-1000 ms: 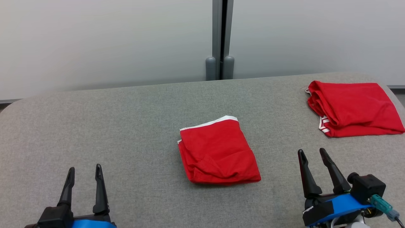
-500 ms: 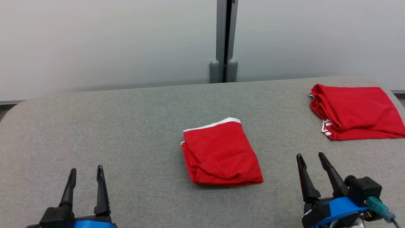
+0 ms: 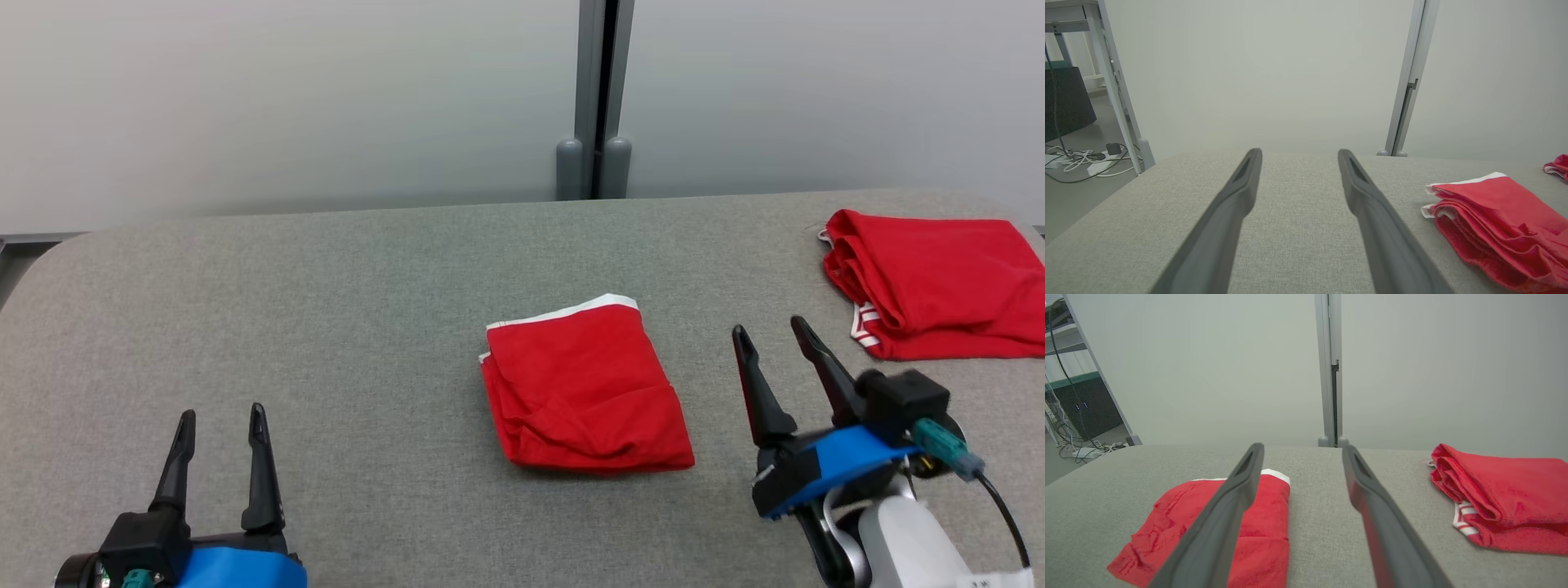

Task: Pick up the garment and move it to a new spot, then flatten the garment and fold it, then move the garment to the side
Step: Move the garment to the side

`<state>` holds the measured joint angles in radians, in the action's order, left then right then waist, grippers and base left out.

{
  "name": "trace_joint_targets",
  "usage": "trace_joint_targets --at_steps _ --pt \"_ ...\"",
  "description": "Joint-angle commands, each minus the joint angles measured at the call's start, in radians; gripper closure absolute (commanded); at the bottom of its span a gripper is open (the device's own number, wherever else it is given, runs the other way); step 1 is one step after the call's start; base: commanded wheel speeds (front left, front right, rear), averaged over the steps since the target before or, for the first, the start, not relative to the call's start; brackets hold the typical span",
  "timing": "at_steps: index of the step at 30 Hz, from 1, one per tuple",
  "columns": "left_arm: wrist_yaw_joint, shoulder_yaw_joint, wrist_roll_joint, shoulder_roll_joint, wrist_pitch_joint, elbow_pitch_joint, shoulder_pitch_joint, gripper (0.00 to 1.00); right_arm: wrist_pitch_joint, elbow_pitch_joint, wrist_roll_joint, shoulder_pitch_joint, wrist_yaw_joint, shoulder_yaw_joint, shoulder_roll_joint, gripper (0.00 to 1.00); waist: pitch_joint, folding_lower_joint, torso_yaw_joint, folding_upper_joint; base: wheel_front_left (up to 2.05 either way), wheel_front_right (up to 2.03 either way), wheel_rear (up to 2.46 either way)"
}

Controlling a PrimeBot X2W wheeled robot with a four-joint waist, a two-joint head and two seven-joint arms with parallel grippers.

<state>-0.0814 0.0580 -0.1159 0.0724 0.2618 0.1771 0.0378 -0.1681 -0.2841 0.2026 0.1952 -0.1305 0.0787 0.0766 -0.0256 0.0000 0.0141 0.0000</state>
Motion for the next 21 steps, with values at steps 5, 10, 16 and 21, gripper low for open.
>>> trace_joint_targets --at_steps 5,10,16,21 --pt "-0.005 -0.007 -0.008 0.002 0.004 -0.005 -0.053 0.00 0.039 -0.082 -0.012 0.157 -0.001 0.058 0.011 0.00 -0.044 0.0000 -0.041 0.0000 0.00 0.00 0.00" --pt "-0.010 -0.018 -0.016 -0.002 0.004 -0.005 -0.085 0.00 0.046 -0.185 -0.011 0.247 -0.001 0.085 0.023 0.00 -0.081 0.0000 -0.076 0.0000 0.00 0.00 0.00" --pt "-0.013 -0.027 -0.023 -0.008 0.004 0.000 -0.127 0.00 0.030 -0.383 -0.012 0.317 0.000 0.104 0.047 0.00 -0.132 0.0000 -0.124 0.0000 0.00 0.00 0.00" --pt "-0.012 -0.030 -0.024 -0.011 0.004 0.005 -0.147 0.00 0.012 -0.494 -0.009 0.344 0.000 0.113 0.054 0.00 -0.158 0.0000 -0.145 0.0000 0.00 0.00 0.00"
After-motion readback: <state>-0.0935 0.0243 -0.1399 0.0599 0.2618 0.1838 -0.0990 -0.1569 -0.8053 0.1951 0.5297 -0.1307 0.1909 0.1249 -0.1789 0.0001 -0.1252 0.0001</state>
